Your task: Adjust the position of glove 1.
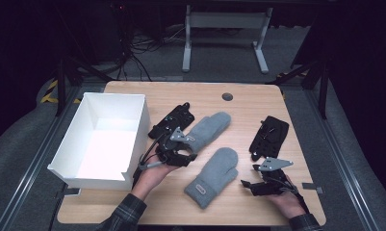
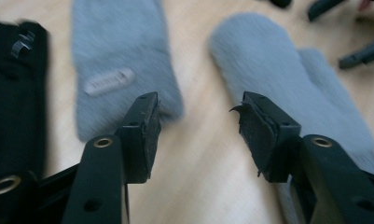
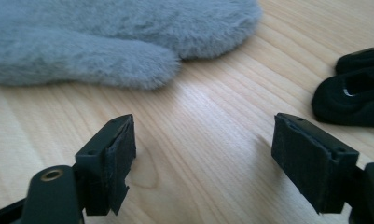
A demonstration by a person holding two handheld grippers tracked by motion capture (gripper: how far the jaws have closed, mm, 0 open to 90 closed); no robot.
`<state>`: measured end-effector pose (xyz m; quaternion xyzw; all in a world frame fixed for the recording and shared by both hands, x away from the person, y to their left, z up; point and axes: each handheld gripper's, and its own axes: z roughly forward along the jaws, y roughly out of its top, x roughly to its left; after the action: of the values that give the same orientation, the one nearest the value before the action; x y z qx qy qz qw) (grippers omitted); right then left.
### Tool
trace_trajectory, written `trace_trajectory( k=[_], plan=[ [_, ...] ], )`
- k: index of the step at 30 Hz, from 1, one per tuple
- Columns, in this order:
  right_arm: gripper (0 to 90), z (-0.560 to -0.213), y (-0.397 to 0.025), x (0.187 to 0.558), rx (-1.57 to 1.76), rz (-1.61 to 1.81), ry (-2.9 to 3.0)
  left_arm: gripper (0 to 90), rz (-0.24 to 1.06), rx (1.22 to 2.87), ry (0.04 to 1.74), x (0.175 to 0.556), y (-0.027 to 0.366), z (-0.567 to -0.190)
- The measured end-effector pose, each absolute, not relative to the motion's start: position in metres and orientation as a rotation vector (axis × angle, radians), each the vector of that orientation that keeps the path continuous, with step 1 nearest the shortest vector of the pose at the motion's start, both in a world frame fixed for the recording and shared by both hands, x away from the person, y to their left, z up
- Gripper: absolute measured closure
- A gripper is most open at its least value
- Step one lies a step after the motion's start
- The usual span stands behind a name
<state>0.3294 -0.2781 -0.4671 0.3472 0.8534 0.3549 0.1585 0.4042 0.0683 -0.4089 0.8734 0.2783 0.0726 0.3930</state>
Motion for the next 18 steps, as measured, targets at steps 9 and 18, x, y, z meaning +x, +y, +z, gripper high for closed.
trace_trajectory(
  k=[9,18],
  plan=[
    [20.2,-0.471,-0.28,0.327,0.981,1.05,2.417,55.3,0.218,2.223,0.773,0.453,0.051,-0.408],
    [19.2,-0.471,-0.28,0.327,0.978,1.051,2.422,60.2,0.208,2.25,0.785,0.489,0.021,-0.416]
  ],
)
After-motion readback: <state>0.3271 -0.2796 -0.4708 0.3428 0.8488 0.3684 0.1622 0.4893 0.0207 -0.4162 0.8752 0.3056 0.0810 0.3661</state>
